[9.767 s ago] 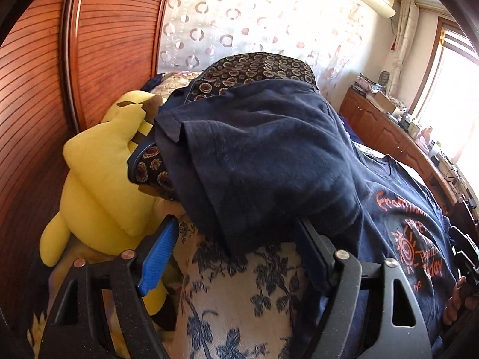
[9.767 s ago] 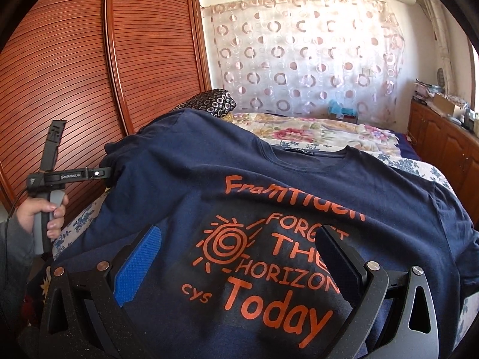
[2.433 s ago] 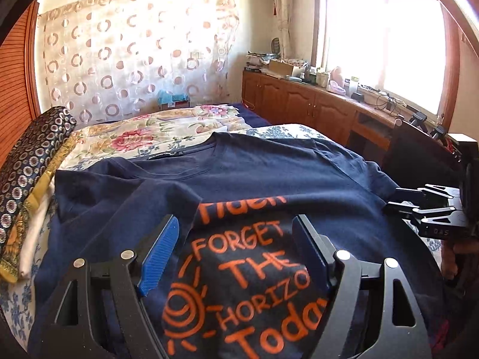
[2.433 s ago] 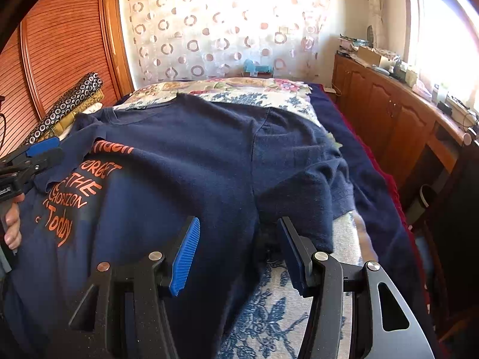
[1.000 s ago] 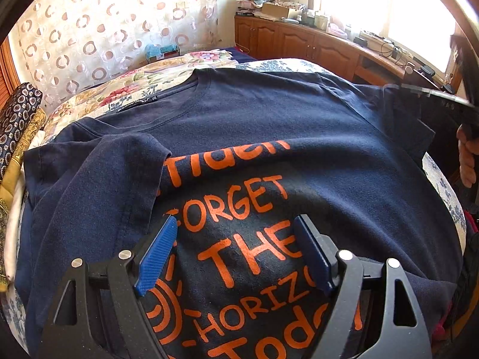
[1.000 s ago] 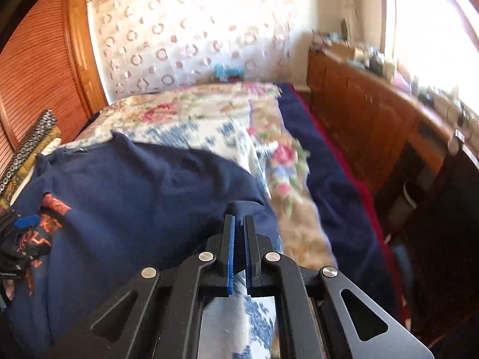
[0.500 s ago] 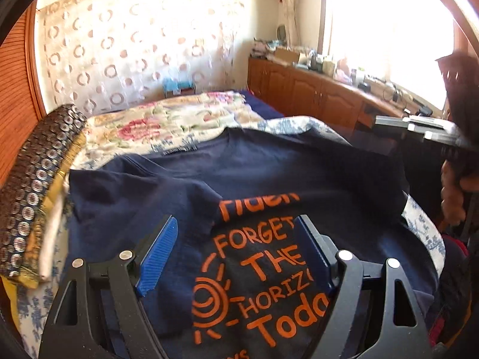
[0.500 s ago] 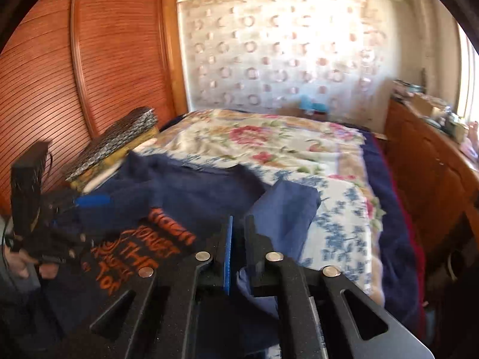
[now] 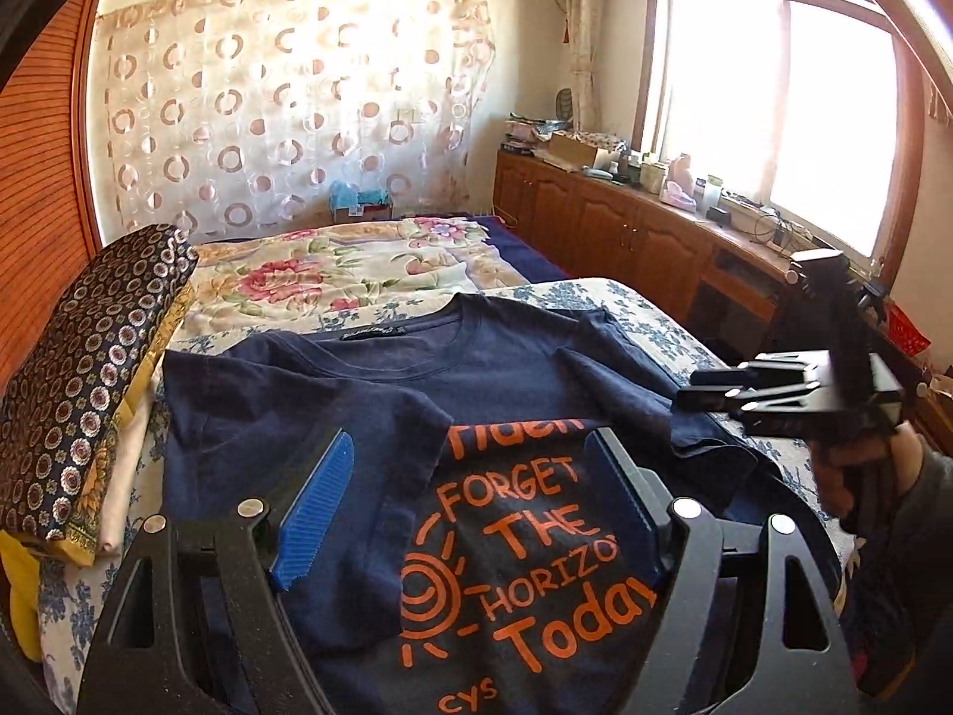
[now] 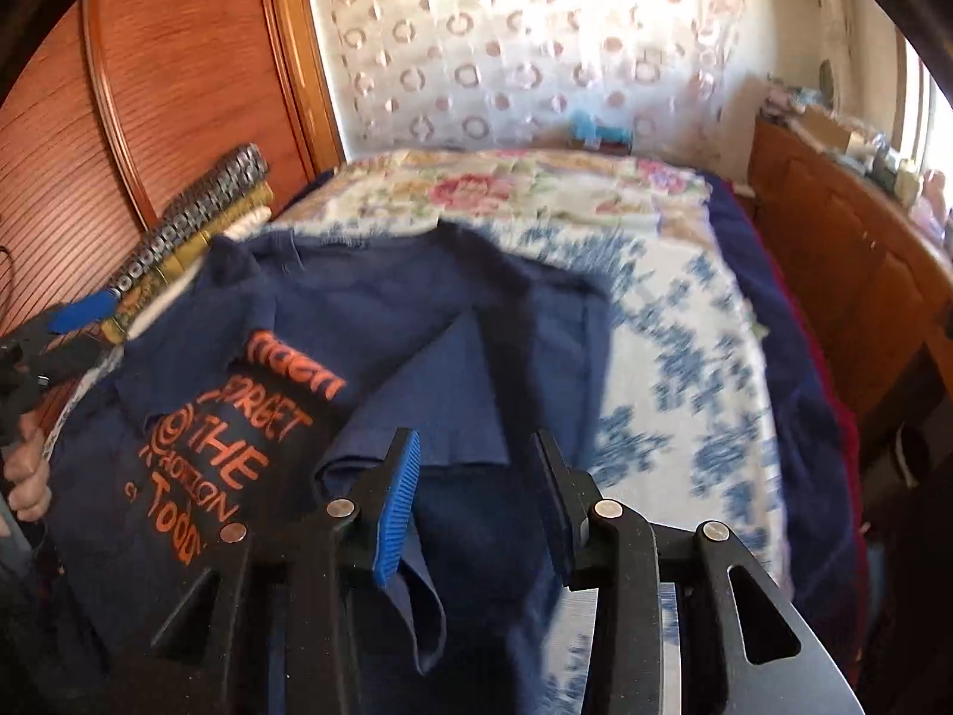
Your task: Fold small clothes
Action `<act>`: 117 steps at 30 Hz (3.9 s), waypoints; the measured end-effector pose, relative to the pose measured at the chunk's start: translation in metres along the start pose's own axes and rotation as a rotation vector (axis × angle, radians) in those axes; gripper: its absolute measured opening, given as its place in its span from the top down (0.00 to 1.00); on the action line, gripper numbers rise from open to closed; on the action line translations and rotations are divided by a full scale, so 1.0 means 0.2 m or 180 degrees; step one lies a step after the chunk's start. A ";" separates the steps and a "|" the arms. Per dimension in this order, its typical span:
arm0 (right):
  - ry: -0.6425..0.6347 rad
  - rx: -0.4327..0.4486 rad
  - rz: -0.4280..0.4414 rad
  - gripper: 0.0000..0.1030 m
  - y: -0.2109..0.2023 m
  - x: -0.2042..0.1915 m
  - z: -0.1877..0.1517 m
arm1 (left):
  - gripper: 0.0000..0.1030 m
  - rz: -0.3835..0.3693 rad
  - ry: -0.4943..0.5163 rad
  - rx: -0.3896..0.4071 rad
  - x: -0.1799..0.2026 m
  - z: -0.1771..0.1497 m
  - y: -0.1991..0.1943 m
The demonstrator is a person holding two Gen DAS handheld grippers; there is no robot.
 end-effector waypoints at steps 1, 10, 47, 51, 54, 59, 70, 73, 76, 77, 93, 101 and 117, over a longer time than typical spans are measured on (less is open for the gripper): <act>0.0022 -0.0052 0.0000 0.62 0.05 0.01 0.01 | 0.21 0.0005 -0.0008 -0.0002 -0.01 0.00 0.00; 0.0259 -0.0212 0.0381 0.89 0.27 -0.04 0.12 | 0.21 0.0040 -0.0100 -0.0014 -0.07 -0.03 -0.01; -0.0360 -0.0076 -0.0351 0.45 0.39 -0.13 0.24 | 0.21 0.0308 -0.0200 -0.0427 -0.63 0.04 0.19; -0.0278 -0.0068 -0.0326 0.41 0.40 -0.13 0.24 | 0.25 0.0349 -0.0169 -0.0542 -0.68 0.08 0.29; -0.0295 -0.0057 -0.0373 0.39 0.40 -0.12 0.24 | 0.37 0.0374 -0.0171 -0.0677 -0.71 0.10 0.38; -0.0307 -0.0047 -0.0399 0.38 0.40 -0.11 0.23 | 0.43 0.0558 -0.0219 -0.0938 -0.80 0.10 0.53; -0.0298 -0.0050 -0.0377 0.37 0.40 -0.10 0.24 | 0.47 0.0811 -0.0279 -0.1202 -0.89 0.05 0.76; -0.0313 -0.0044 -0.0388 0.37 0.40 -0.10 0.24 | 0.58 0.0793 -0.0330 -0.1168 -0.90 0.05 0.77; -0.0317 -0.0044 -0.0387 0.37 0.40 -0.10 0.23 | 0.77 0.0774 -0.0336 -0.1166 -0.92 0.06 0.77; -0.0315 -0.0043 -0.0386 0.37 0.40 -0.10 0.23 | 0.82 0.0768 -0.0324 -0.1163 -0.93 0.06 0.77; -0.0333 -0.0027 -0.0411 0.37 0.39 -0.10 0.23 | 0.93 0.0834 -0.0224 -0.0498 -0.91 0.25 0.39; -0.0194 0.0104 -0.0366 0.37 0.28 0.00 0.27 | 0.94 0.0996 -0.0232 -0.0355 -1.05 0.31 0.27; 0.0197 -0.0172 -0.0138 0.37 0.48 0.28 0.44 | 0.94 0.0786 -0.0194 -0.0155 -0.92 0.27 0.18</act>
Point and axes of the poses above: each gripper's, at about its wrist camera, not at the fingertips, and y roughly the way its jaws point, x to its right, z to its top, the point moved 4 cm from there along y, roughly the way its jaws point, and after that the axes turned 4 degrees about y, right-handed, at the moved point
